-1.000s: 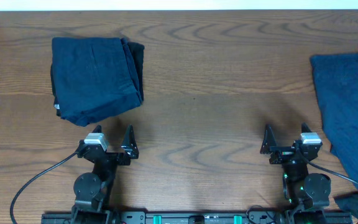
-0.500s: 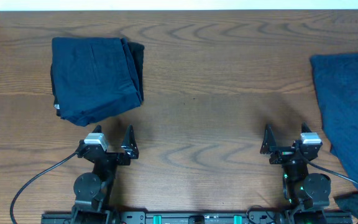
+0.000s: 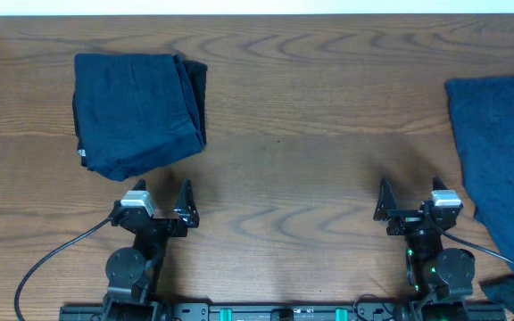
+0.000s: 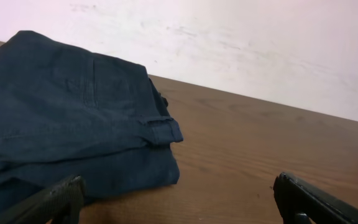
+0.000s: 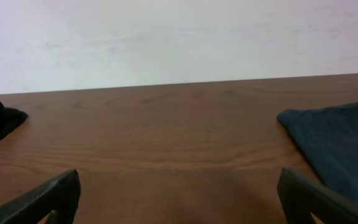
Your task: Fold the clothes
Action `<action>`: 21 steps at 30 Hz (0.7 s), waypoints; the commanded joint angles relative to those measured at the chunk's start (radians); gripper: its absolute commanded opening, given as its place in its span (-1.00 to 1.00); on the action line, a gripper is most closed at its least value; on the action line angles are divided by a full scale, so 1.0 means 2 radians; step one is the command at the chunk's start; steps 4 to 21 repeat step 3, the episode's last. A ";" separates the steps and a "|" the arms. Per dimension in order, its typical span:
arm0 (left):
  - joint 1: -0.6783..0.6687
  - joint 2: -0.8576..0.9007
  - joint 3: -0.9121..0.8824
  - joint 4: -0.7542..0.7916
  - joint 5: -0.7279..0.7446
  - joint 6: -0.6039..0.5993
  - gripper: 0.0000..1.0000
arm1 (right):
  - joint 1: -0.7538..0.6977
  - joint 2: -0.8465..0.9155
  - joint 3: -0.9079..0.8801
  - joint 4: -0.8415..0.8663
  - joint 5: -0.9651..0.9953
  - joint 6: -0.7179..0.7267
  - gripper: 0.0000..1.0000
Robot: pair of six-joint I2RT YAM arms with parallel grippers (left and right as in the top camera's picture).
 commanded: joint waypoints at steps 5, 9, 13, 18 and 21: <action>-0.002 0.000 -0.004 -0.024 -0.002 0.008 0.96 | -0.009 -0.003 -0.001 -0.002 -0.002 -0.009 0.99; -0.002 0.000 -0.004 -0.024 -0.002 0.008 0.96 | -0.009 -0.003 -0.001 -0.002 -0.002 -0.009 0.99; -0.002 0.000 -0.004 -0.024 -0.002 0.008 0.96 | -0.009 -0.003 -0.001 -0.002 -0.002 -0.009 0.99; -0.002 0.000 -0.004 -0.024 -0.002 0.008 0.96 | -0.009 -0.003 -0.001 -0.002 -0.002 -0.009 0.99; -0.002 0.000 -0.004 -0.024 -0.002 0.008 0.96 | -0.009 -0.003 -0.001 -0.002 -0.002 -0.009 0.99</action>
